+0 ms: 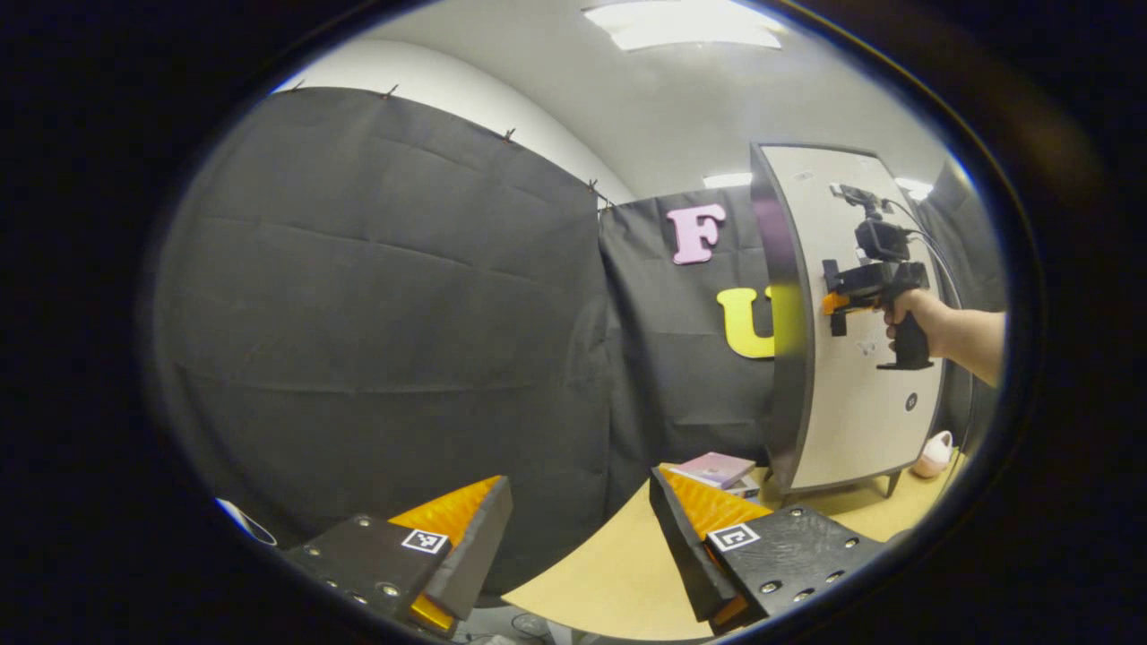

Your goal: Open the cabinet door with the right hand, grasp the bottle in the cabinet with the left hand and place it on the coaster, then close the cabinet door with the right hand.

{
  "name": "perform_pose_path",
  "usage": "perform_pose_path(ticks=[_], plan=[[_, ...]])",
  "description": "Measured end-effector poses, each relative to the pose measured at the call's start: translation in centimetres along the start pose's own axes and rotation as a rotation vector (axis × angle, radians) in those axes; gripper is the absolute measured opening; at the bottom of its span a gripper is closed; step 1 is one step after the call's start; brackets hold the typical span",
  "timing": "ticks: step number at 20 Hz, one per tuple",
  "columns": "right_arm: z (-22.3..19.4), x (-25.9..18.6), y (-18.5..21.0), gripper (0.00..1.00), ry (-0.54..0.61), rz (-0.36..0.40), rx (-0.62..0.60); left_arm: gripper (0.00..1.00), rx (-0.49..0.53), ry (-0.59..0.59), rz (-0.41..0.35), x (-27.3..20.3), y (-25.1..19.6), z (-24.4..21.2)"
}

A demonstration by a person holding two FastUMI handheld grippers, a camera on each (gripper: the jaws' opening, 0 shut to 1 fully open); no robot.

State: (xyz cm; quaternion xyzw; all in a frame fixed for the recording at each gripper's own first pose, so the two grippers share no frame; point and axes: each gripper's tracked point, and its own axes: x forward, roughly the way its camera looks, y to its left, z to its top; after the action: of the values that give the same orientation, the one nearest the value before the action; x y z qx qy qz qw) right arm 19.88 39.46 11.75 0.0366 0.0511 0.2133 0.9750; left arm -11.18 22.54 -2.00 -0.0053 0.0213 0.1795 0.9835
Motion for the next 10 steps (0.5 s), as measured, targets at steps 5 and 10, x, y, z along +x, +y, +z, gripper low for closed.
perform_pose_path(ticks=[5,10], plan=[[0.1,-1.4,0.4,0.18,0.009,0.042,0.005,0.93,0.004,-0.011,-0.041,1.7,-2.1,0.6],[0.2,-2.8,0.4,0.18,0.014,0.075,0.007,0.89,0.004,-0.024,-0.110,2.8,-5.1,0.6]])
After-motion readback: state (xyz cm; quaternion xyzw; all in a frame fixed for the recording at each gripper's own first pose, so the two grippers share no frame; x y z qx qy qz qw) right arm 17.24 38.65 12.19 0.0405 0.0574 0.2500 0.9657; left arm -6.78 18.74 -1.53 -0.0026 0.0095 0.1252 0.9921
